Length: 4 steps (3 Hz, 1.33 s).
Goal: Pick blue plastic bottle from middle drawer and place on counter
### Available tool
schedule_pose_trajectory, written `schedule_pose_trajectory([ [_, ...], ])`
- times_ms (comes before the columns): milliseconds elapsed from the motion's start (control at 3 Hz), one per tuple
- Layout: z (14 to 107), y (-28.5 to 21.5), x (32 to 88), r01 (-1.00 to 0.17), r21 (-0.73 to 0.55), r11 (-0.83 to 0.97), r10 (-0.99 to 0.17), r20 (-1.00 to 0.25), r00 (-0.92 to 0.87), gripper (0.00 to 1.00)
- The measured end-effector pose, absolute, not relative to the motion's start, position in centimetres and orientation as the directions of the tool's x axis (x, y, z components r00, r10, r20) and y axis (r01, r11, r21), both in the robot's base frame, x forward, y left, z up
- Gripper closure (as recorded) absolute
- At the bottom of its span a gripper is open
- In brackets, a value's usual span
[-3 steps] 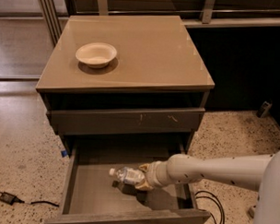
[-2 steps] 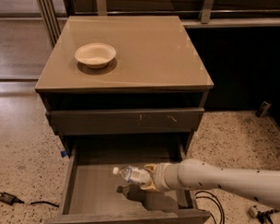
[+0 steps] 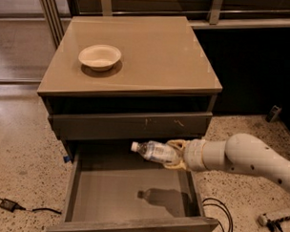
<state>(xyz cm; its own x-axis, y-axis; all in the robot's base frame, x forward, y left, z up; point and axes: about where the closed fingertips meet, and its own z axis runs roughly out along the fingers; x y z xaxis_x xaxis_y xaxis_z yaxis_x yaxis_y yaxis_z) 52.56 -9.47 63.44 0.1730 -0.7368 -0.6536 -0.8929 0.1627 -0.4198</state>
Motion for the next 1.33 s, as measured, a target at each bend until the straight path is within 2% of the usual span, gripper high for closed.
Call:
schedule_pose_trajectory([
  [333,70.3,-11.4,54.3,-0.886,-0.441,0.146,-0.713,-0.667,0.215,1.0],
  [1000,70.8,-11.2,53.7,-0.9,-0.421,0.114,-0.704,-0.674,0.226,1.0],
  [1333,72.7,-10.8,55.7,-0.882,-0.461,0.095,-0.723,-0.641,0.257,1.0],
])
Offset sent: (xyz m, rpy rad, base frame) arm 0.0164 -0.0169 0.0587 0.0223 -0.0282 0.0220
